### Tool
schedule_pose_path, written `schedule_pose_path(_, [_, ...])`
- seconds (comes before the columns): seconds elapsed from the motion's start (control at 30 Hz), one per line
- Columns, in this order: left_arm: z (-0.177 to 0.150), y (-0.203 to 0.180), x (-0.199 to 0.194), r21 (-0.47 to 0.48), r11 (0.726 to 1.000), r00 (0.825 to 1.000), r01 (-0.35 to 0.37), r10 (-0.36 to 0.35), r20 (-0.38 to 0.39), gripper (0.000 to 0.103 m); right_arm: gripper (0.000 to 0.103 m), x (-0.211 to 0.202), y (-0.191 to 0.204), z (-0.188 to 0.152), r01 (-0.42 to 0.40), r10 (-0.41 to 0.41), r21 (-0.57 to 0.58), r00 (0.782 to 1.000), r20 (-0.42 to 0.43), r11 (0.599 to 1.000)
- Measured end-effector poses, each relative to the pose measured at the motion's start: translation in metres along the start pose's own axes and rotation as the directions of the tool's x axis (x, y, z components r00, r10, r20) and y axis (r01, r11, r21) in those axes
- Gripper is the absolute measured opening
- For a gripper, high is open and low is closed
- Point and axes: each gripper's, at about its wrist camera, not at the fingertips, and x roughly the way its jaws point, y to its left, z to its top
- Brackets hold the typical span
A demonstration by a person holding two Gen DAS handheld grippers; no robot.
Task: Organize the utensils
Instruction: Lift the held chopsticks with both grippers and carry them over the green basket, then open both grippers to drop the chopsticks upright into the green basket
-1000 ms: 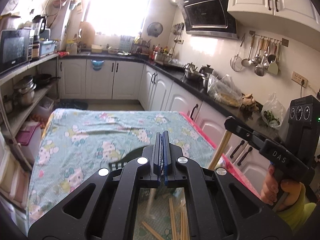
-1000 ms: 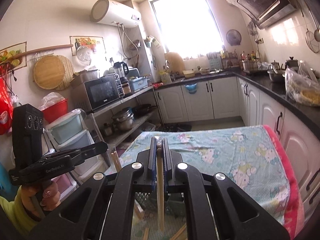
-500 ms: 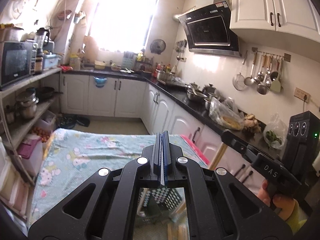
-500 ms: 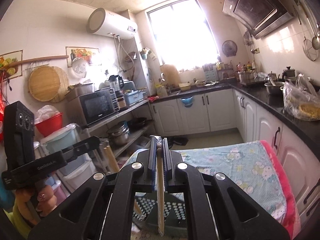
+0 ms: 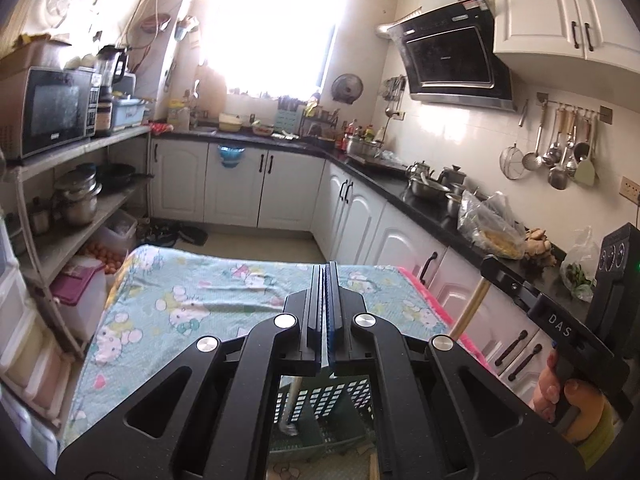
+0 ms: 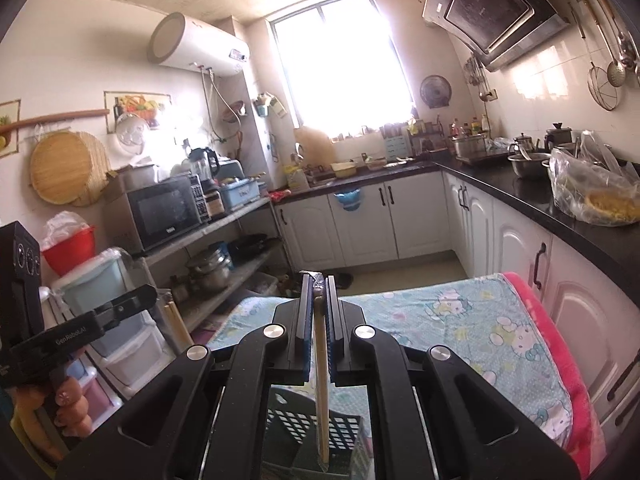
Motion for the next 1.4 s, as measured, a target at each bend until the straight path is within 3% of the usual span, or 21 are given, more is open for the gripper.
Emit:
schedule_pose_path(0.67, [-0.045, 0.031, 0.026, -0.048, 0.998, 0.993, -0.031, 0.025, -0.113, 0.0, 0.008, 0.016, -0.004, -0.043, 0.034, -0.031, 0.032, 0.995, -0.092, 0.999])
schedule_pose_path(0.83, [-0.054, 0.036, 0.027, -0.061, 0.997, 0.991, -0.037, 0.029, -0.13, 0.0, 0.013, 0.012, -0.008, -0.049, 0.051, -0.047, 0.043, 0.994, -0.102, 0.998])
schedule_pose_path(0.9, [-0.057, 0.038, 0.027, -0.066, 0.997, 0.99, -0.04, 0.031, -0.135, 0.0, 0.02, 0.01, -0.011, -0.052, 0.06, -0.054, 0.054, 0.993, -0.105, 0.997])
schedule_pose_path(1.13, [-0.063, 0.041, 0.024, -0.076, 0.996, 0.989, -0.047, 0.036, -0.145, 0.001, 0.03, -0.001, -0.018, -0.062, 0.082, -0.074, 0.066, 0.99, -0.118, 0.994])
schedule_pose_path(1.3, [-0.068, 0.045, 0.023, -0.089, 0.994, 0.987, -0.057, 0.043, -0.153, 0.02, 0.039, -0.01, -0.021, -0.07, 0.101, -0.092, 0.057, 0.987, -0.135, 0.993])
schedule_pose_path(1.4, [-0.071, 0.046, 0.02, -0.092, 0.994, 0.987, -0.06, 0.045, -0.154, 0.026, 0.043, -0.013, -0.02, -0.076, 0.109, -0.102, 0.042, 0.984, -0.149, 0.993])
